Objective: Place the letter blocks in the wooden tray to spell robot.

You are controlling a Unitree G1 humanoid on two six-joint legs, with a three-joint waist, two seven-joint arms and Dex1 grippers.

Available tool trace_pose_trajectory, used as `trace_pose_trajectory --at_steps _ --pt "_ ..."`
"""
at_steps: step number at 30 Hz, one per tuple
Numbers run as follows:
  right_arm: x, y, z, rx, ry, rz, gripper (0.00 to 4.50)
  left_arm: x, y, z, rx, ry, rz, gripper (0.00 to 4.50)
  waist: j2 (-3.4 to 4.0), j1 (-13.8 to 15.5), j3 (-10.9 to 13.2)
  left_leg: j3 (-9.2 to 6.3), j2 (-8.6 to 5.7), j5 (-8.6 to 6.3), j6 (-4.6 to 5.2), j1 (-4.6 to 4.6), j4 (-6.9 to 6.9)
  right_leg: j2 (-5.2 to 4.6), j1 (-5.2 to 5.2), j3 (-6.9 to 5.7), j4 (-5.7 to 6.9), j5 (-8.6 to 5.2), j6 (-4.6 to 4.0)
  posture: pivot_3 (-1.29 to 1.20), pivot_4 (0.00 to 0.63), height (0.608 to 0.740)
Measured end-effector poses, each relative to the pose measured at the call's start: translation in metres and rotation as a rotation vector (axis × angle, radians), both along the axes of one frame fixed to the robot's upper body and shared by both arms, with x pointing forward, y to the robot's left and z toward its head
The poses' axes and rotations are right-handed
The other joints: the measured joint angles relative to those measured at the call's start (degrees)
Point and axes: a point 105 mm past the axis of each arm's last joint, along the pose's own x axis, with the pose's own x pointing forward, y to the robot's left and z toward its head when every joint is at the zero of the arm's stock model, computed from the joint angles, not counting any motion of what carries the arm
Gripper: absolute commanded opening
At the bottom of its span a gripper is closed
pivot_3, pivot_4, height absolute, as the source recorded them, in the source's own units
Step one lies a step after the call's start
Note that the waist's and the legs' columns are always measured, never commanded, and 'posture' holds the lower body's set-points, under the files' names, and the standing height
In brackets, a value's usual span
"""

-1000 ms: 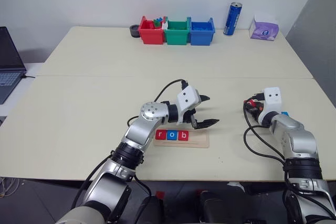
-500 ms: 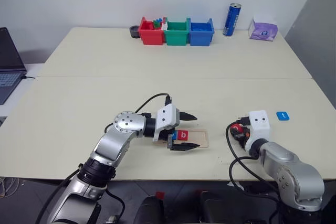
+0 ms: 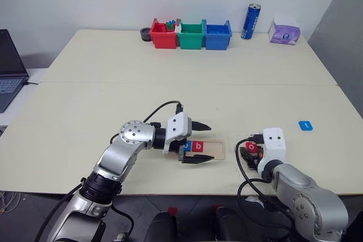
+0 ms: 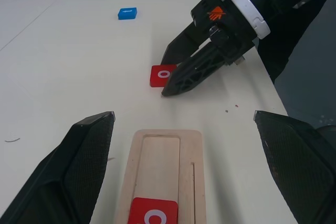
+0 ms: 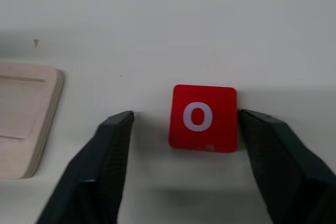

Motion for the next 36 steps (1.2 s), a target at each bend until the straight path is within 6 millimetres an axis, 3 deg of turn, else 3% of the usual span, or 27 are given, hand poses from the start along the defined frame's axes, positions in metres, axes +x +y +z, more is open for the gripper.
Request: trace_pose_trajectory --at_steps 4,7,9,13,17,21,29,36 --pt "0.008 -0.006 0.011 -0.028 -0.043 0.02 4.44 0.0 0.0 0.0 0.0 0.0 0.0 4.5 0.01 -0.09 0.01 0.08 -0.03 0.0 0.0 0.0 0.01 -0.01 -0.02 -0.02 0.0 0.0 0.01 0.0 0.15 0.74" --pt "0.023 -0.017 0.044 -0.074 -0.196 0.078 4.44 0.0 0.0 0.0 0.0 0.0 0.0 4.5 0.01 -0.16 0.01 0.06 -0.02 0.0 0.01 0.01 -0.01 0.01 -0.03 -0.04 -0.02 0.0 0.01 0.0 0.15 0.74" --pt "0.029 -0.014 0.06 -0.077 -0.276 0.192 4.44 0.001 0.0 0.0 0.0 0.001 0.001 4.5 0.0 -0.16 0.01 0.02 0.0 -0.01 0.01 0.0 -0.03 0.04 -0.02 -0.04 -0.03 -0.01 0.0 0.0 0.15 0.74" --pt "0.029 -0.007 0.067 -0.012 -0.322 0.476 4.44 0.003 0.001 0.0 0.005 0.006 -0.006 4.5 -0.04 -0.14 0.04 0.04 -0.01 -0.02 0.03 -0.01 -0.05 0.07 -0.02 -0.03 -0.07 -0.01 -0.03 0.0 0.15 0.74" --pt "0.016 -0.012 0.049 -0.026 -0.292 0.778 4.44 0.001 0.001 0.001 0.008 0.008 -0.032 4.5 -0.09 -0.06 0.07 0.1 -0.03 -0.02 0.04 0.0 -0.03 0.04 0.0 -0.04 -0.11 -0.01 -0.02 0.0 0.15 0.74" --pt "0.015 -0.018 0.026 -0.05 -0.253 0.94 4.44 0.003 0.001 0.0 0.012 0.008 -0.044 4.5 -0.13 -0.25 0.1 0.13 -0.01 -0.02 0.04 0.08 0.0 0.07 0.0 -0.03 -0.02 0.0 -0.03 0.0 0.15 0.74" --pt "0.037 -0.033 0.011 -0.102 -0.264 1.004 4.44 -0.001 -0.001 0.0 0.02 -0.001 -0.087 4.5 -0.13 -0.07 0.11 0.11 0.0 -0.02 0.04 0.07 0.02 0.07 0.0 0.0 -0.01 0.01 -0.04 0.0 0.15 0.74" --pt "0.035 -0.044 -0.004 -0.115 -0.214 1.036 4.44 0.001 -0.002 0.001 0.021 -0.012 -0.09 4.5 -0.12 -0.02 0.11 0.11 -0.02 -0.01 0.03 0.06 0.04 0.02 0.0 0.01 0.01 0.01 -0.04 0.0 0.15 0.74"
